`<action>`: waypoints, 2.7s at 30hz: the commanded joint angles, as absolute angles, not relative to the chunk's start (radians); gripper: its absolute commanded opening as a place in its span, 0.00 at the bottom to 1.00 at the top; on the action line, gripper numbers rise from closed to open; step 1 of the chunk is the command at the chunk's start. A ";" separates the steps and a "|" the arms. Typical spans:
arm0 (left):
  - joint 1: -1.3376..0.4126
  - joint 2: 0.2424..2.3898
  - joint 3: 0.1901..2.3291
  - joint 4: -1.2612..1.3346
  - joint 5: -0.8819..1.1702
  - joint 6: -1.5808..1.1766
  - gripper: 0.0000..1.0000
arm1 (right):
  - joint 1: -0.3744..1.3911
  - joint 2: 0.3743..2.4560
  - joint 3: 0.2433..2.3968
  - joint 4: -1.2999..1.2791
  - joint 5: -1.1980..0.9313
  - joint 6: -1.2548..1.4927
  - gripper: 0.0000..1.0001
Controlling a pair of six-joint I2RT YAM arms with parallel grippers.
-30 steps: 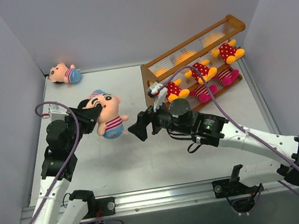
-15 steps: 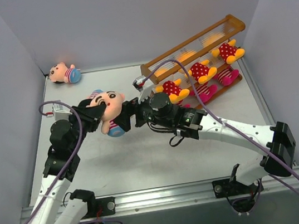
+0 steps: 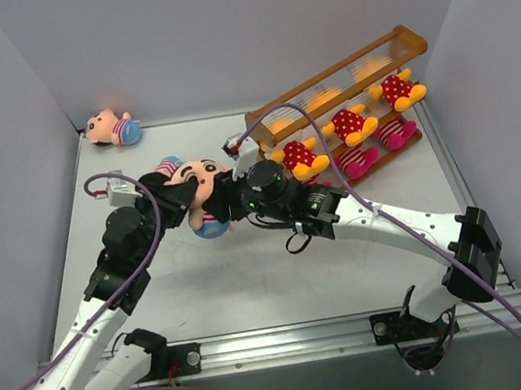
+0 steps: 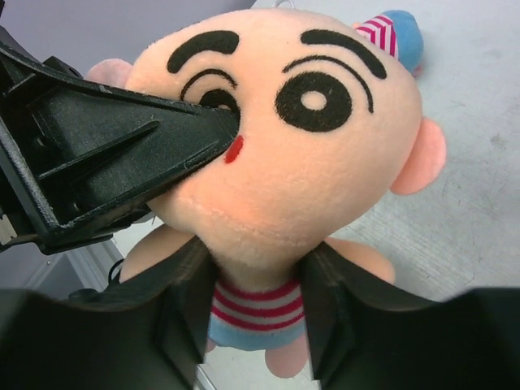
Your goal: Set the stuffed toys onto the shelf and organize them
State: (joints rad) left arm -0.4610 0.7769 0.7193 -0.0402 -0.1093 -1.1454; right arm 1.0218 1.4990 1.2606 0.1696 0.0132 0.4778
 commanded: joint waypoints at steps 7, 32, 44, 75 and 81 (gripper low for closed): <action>-0.494 0.755 0.807 0.020 -0.109 -0.967 0.40 | 1.020 1.451 1.307 0.100 0.061 0.388 0.02; -0.374 0.758 1.100 -0.396 0.034 -0.526 0.94 | 0.433 1.353 1.683 -0.538 -0.121 -0.126 0.00; -0.258 0.768 0.836 -0.451 0.061 -0.289 0.95 | 0.131 1.595 2.074 -0.652 -0.181 -0.411 0.00; -0.264 0.900 0.739 -0.380 -0.132 -0.161 0.95 | -0.075 1.953 2.345 -0.407 -0.163 -0.681 0.01; -0.267 0.916 0.742 -0.383 -0.124 -0.160 0.95 | -0.075 1.996 2.339 -0.396 -0.166 -0.663 0.12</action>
State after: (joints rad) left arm -0.2611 0.9104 0.7319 -0.4355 -0.1417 -0.1741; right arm -0.0731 1.9873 2.3322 -0.4641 -0.1490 -0.6785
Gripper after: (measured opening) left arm 0.948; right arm 0.124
